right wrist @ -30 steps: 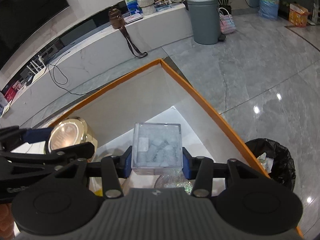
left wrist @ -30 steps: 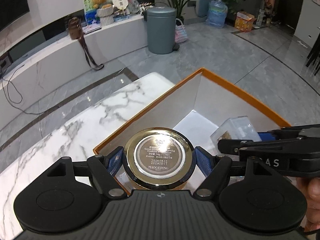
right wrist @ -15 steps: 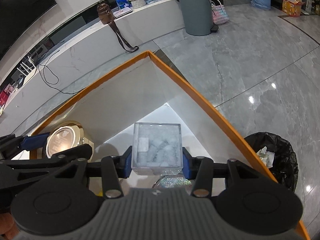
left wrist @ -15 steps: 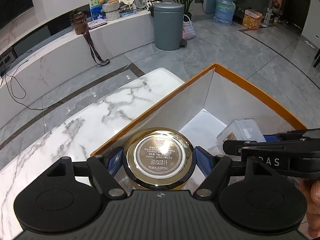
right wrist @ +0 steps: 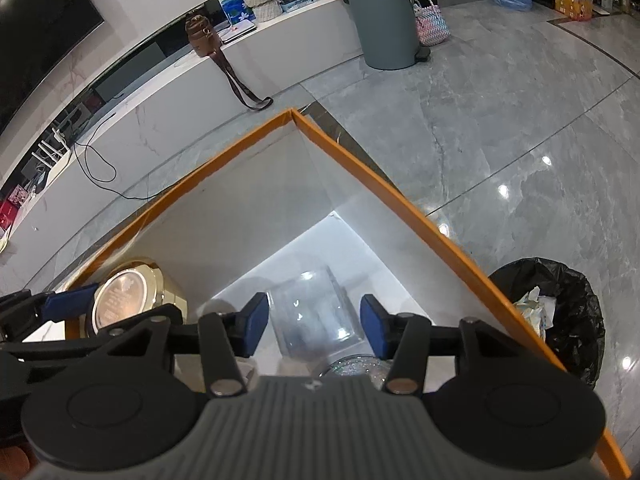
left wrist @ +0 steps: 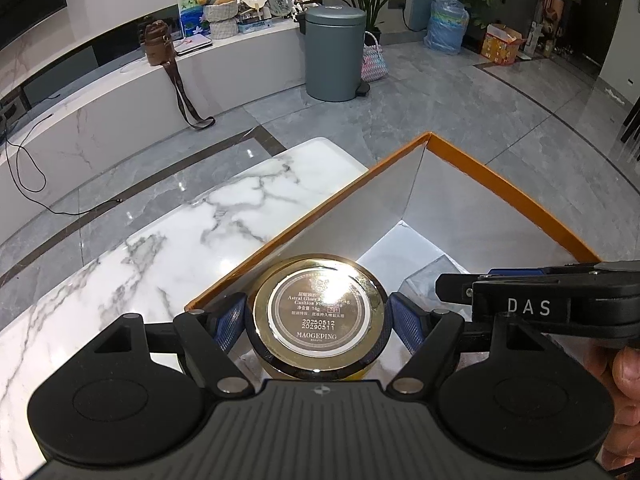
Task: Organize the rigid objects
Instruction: 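Lower both tools into the orange box and open them to release the items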
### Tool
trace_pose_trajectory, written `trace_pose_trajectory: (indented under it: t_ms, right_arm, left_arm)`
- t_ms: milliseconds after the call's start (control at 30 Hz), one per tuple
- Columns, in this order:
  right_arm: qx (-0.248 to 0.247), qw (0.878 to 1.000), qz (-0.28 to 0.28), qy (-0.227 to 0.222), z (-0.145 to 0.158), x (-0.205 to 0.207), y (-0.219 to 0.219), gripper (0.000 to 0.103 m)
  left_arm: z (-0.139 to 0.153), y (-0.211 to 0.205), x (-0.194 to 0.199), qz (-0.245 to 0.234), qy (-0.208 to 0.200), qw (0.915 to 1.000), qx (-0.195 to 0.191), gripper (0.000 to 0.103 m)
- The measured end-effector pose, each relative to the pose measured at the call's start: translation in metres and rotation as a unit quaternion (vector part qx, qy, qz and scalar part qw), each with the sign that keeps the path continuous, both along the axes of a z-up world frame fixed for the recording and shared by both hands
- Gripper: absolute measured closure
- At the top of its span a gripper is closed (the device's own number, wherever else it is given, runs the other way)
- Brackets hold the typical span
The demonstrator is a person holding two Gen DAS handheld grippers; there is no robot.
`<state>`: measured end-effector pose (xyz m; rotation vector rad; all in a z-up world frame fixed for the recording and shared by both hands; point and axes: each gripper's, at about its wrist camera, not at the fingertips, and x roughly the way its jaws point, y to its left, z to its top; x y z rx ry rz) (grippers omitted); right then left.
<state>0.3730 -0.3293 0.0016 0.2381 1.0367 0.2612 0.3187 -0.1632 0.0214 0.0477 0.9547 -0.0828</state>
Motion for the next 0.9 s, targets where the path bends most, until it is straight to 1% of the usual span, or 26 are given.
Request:
trace_pose_trajectory:
  t_ms: [200, 300, 533, 900]
  right_arm:
    - [-0.001, 1.0, 0.0, -0.003, 0.001, -0.002, -0.003, 0.052]
    - [0.001, 1.0, 0.0, -0.006, 0.003, -0.002, -0.004, 0.052]
    - [0.008, 1.0, 0.0, -0.01, 0.007, -0.004, -0.006, 0.052]
    - [0.01, 1.0, 0.01, -0.021, 0.018, -0.013, -0.002, 0.052]
  left_arm:
    - [-0.001, 0.001, 0.002, 0.003, 0.008, 0.9998, -0.016, 0.014]
    - [-0.001, 0.001, 0.001, 0.004, 0.008, 0.9998, -0.016, 0.013]
    - [0.004, 0.002, 0.0, 0.013, -0.002, 0.9994, -0.031, 0.012]
    - [0.024, 0.001, -0.012, 0.007, -0.029, 0.999, -0.033, 0.012]
